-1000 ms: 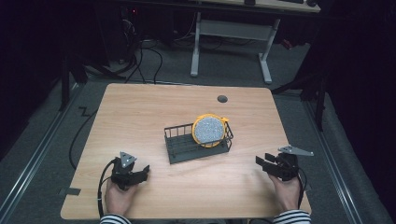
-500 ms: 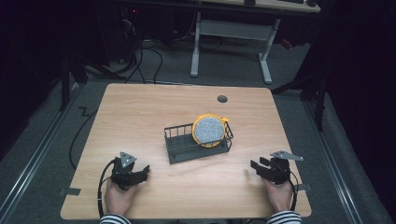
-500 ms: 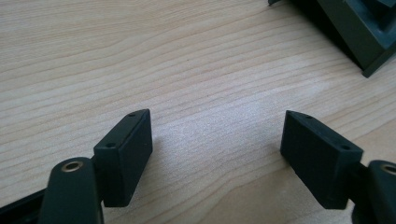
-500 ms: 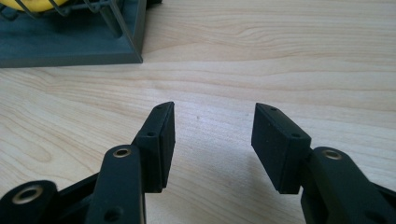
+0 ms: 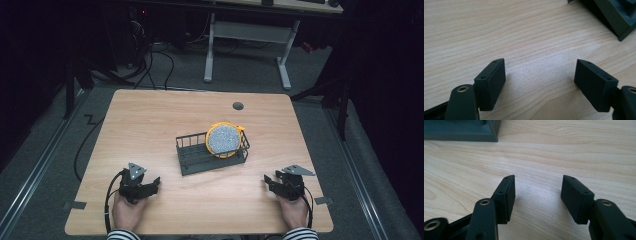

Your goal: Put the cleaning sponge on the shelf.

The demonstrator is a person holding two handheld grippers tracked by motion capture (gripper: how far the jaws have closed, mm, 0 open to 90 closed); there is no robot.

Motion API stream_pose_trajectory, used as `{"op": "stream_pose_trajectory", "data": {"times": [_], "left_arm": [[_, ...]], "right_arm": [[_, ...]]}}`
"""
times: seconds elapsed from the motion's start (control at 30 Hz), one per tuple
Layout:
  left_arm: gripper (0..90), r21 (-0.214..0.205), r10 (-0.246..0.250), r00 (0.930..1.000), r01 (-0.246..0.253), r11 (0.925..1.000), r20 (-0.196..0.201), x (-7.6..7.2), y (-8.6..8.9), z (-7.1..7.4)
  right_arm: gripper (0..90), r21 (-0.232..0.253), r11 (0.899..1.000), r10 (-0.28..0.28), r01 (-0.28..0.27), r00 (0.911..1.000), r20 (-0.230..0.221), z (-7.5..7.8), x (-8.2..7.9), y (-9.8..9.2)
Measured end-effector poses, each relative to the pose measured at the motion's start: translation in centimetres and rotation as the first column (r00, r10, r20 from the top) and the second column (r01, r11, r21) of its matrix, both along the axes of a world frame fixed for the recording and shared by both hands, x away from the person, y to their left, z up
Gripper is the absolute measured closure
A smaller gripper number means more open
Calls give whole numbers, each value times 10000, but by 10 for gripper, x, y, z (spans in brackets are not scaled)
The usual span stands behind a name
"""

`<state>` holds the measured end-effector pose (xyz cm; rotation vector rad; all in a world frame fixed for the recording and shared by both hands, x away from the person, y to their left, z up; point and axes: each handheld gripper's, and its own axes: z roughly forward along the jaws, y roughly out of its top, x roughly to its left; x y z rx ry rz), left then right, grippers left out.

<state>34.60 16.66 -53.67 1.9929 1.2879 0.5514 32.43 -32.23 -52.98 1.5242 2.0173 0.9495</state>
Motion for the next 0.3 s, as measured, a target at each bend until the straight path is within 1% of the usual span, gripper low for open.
{"op": "stream_pose_trajectory", "data": {"times": [0.07, 0.13, 0.17, 0.3], "left_arm": [[255, 0, 1, 10000, -1, 10000, 1, 0, 0, 0], [256, -5, 10, 10000, -10, 10000, 2, 0, 0, 0], [255, -6, 11, 10000, -11, 10000, 1, 0, 0, 0], [255, -13, 9, 10000, -9, 10000, 3, 0, 0, 0]], "right_arm": [[428, -348, 9994, 70, -69, 10000, 33, 0, -1, 4], [416, -824, 9965, 137, -129, 9999, 93, 0, -1, 9], [413, -752, 9971, 131, -126, 9999, 66, 0, -1, 9], [408, -768, 9970, 138, -133, 9999, 67, -1, -1, 9]]}}
